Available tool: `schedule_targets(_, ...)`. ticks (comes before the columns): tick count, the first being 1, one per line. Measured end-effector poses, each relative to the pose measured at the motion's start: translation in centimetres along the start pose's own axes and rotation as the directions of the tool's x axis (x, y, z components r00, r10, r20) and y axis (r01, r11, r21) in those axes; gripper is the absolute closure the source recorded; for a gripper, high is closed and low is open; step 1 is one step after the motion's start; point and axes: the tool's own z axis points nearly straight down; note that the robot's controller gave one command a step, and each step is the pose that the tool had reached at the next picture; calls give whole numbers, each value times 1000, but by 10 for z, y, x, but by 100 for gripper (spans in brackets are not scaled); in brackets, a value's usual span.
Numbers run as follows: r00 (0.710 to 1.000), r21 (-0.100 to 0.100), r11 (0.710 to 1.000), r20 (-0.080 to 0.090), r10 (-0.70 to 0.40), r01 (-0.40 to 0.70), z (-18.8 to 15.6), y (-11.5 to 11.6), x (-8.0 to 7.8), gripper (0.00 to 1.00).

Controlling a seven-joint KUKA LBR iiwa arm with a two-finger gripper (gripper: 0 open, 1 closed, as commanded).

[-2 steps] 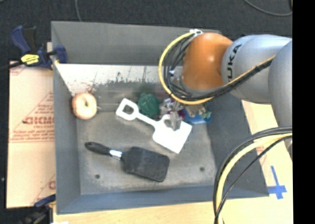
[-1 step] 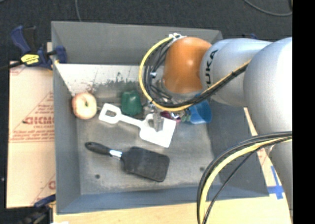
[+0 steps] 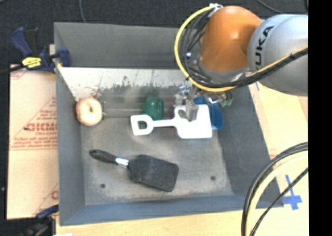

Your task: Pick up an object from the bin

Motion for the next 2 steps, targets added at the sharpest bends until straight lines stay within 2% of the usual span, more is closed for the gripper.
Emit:
schedule_targets(1,1000,-4,1000,5,13,-13,73,22,-4,100)
schedule_targets(2,998,1,998,10,69,-69,63,18,-4,100)
